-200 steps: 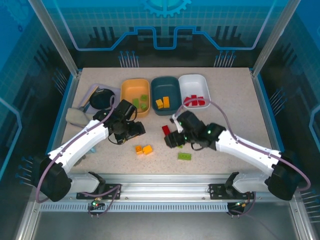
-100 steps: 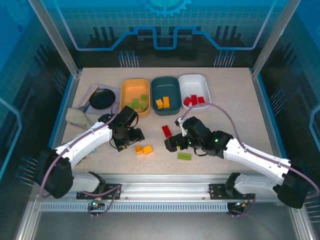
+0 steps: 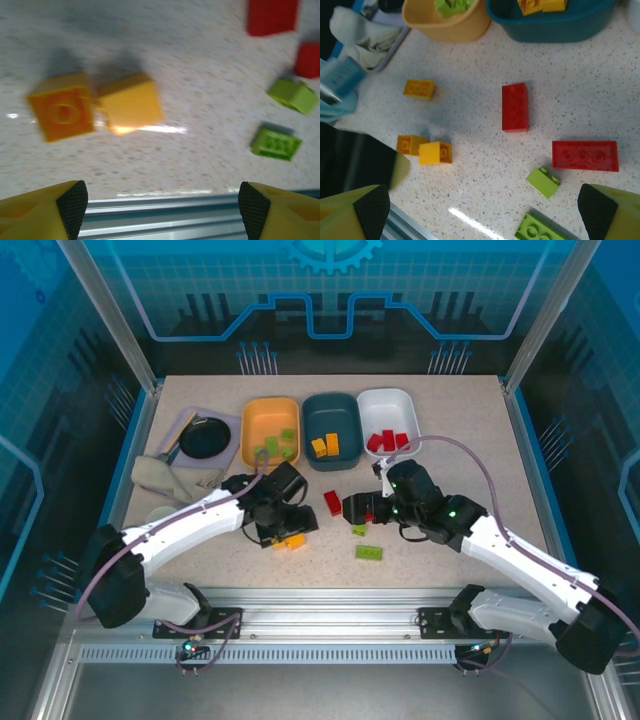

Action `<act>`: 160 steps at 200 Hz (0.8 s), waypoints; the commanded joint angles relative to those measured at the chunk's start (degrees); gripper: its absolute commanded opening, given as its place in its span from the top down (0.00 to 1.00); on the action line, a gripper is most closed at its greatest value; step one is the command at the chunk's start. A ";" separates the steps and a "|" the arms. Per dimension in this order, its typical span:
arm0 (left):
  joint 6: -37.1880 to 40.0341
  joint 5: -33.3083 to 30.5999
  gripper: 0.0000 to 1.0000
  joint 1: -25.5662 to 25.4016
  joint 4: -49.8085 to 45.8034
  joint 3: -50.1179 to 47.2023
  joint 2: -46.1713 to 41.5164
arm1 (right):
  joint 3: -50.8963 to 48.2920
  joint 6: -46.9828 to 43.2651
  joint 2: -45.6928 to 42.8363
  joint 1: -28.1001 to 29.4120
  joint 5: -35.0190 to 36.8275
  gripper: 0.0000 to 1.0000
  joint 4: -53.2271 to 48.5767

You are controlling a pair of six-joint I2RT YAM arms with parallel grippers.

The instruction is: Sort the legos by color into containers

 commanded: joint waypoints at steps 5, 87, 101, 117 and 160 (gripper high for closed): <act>6.04 2.57 0.17 -5.25 2.56 5.36 5.57 | -0.11 3.59 -5.51 -0.44 2.11 0.00 -1.03; 15.87 -2.12 0.12 -17.16 1.63 22.47 27.41 | 4.99 3.57 -24.68 -1.62 10.81 0.00 -13.74; 14.90 -3.04 0.10 -17.96 -0.30 25.74 31.06 | 4.90 3.45 -27.38 -1.70 12.54 0.00 -14.25; 12.59 -6.28 0.05 -18.81 -4.55 29.78 34.73 | 4.81 3.21 -29.39 -1.78 13.82 0.00 -15.03; 9.33 -9.03 0.02 -20.25 -8.42 35.47 39.84 | 4.29 3.54 -30.46 -1.90 13.17 0.00 -15.69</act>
